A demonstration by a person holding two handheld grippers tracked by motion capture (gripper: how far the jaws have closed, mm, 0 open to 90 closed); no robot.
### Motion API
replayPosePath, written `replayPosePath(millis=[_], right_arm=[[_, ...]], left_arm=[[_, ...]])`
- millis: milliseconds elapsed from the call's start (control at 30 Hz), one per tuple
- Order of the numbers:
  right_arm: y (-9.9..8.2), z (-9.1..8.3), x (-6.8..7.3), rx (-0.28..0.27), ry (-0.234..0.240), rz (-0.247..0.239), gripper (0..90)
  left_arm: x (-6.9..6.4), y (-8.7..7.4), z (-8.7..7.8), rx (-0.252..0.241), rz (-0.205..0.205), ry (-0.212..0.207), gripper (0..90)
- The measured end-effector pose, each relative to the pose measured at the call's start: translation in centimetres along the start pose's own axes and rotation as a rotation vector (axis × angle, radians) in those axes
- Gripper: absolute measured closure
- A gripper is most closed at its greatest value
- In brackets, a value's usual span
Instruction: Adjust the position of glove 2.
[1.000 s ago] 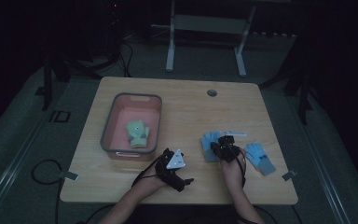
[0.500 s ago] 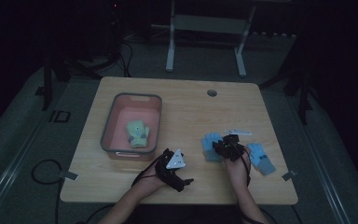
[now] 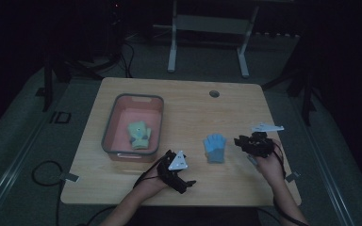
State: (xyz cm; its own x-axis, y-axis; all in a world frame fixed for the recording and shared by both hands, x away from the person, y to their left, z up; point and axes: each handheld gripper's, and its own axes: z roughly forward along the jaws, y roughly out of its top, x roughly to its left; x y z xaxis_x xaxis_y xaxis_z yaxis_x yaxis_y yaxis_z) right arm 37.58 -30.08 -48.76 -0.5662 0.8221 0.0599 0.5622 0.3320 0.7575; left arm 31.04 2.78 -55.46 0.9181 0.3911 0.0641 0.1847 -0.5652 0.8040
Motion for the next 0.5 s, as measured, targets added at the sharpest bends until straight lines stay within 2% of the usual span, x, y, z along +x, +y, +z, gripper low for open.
replayPosePath(millis=[100,267,433,500], right_arm=[[-1.1,-1.0,-1.5,0.016,-0.003,-0.028,66.5],[-3.3,-2.1,-4.1,0.050,0.017,-0.020,65.4],[-5.5,-2.8,-5.9,0.093,-0.002,-0.023,64.8],[-6.2,-3.0,-6.5,0.102,0.005,-0.023,62.3]], left_arm=[[0.0,0.0,0.0,0.002,-0.002,-0.004,1.6],[0.0,0.0,0.0,-0.003,-0.002,-0.005,1.6],[0.1,0.0,0.0,-0.003,-0.006,-0.007,1.6],[0.1,0.0,0.0,-0.006,-0.008,-0.008,1.6]])
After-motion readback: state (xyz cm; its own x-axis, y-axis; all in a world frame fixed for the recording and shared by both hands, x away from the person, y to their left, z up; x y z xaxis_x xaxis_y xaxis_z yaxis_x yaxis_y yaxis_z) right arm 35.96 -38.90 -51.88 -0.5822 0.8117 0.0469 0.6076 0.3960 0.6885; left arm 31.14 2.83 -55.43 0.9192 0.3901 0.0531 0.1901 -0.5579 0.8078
